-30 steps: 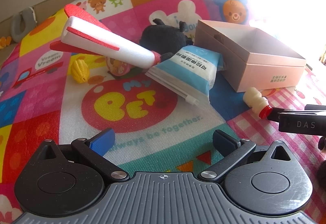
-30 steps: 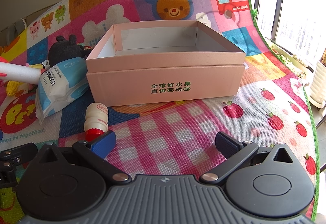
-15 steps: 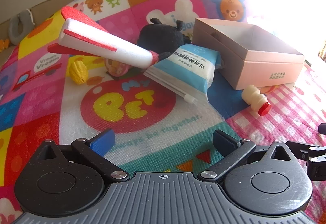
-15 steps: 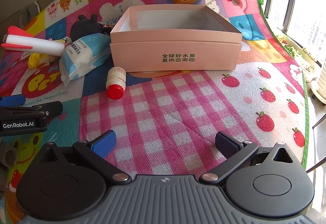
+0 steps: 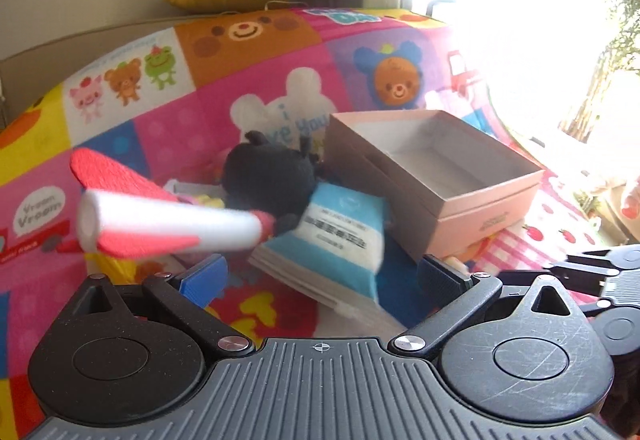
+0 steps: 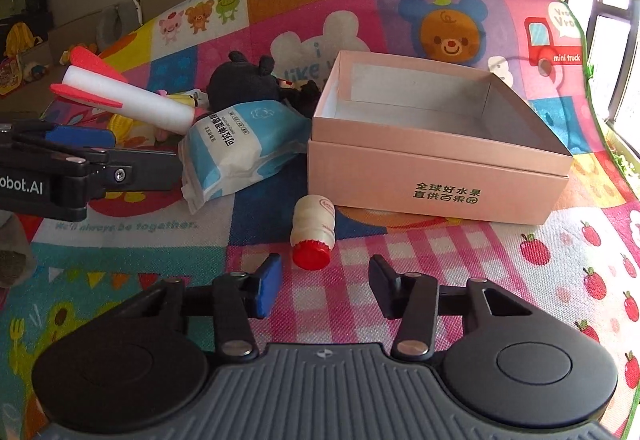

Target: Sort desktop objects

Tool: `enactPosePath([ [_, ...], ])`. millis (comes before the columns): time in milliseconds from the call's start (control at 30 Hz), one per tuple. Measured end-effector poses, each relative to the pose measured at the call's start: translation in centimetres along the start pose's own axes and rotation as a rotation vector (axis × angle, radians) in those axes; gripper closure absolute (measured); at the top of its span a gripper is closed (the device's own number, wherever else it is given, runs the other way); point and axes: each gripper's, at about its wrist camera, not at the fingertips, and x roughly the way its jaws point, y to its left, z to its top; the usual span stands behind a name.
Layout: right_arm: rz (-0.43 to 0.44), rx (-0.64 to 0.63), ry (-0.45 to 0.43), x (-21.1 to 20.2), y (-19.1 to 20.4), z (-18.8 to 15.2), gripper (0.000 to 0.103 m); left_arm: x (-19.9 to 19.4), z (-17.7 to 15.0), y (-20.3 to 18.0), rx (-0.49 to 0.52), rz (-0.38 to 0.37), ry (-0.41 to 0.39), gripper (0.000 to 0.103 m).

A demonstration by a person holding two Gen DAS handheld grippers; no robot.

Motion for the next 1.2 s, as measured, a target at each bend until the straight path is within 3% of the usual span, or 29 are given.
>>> enactPosePath([
  [200, 0.028, 0.063, -0.037, 0.8, -1.3, 2.1, 0.06, 2.1, 1.0, 4.9, -0.092, 0.136, 0.05, 0.0],
  [400, 0.081, 0.078, -0.062, 3.5, -0.9, 5.6, 0.058, 1.2, -0.5, 7.2, -0.133, 0.178, 0.096, 0.0],
  [467, 0.102, 0.071, -0.062, 4.4, -0.4, 6.4, 0.058, 0.4, -1.2, 7.4, -0.14, 0.158, 0.106, 0.0],
  [567, 0.125, 0.039, -0.053, 4.8, 0.8, 7.0, 0.055, -0.6, -1.9, 6.8, -0.13, 0.057, 0.115, 0.0],
  [633, 0.107, 0.003, -0.057, 4.2, 1.2, 6.5, 0.039, -1.2, -2.3, 5.5, -0.103, -0.021, 0.113, 0.0],
  [667, 0.101, -0.01, -0.059, 3.7, 1.2, 6.0, 0.037, -1.4, -2.4, 4.9, -0.088, -0.047, 0.106, 0.0],
  [833, 0.108, -0.003, 0.0, 1.4, -0.7, 2.3, 0.036, -0.3, -1.5, 2.5, -0.084, -0.089, 0.066, 0.0],
  [900, 0.11, 0.012, 0.016, 0.8, -1.2, 1.1, 0.039, 0.3, -1.1, 1.9, -0.113, -0.081, 0.058, 0.0],
  [1100, 0.095, 0.028, 0.008, 0.6, -1.7, -0.4, 0.063, 0.1, -1.2, 1.8, -0.219, -0.117, 0.047, 0.0],
  [1200, 0.094, 0.033, -0.007, 0.7, -1.9, -0.2, 0.072, -0.6, -2.1, 1.8, -0.23, -0.07, 0.01, 0.0],
])
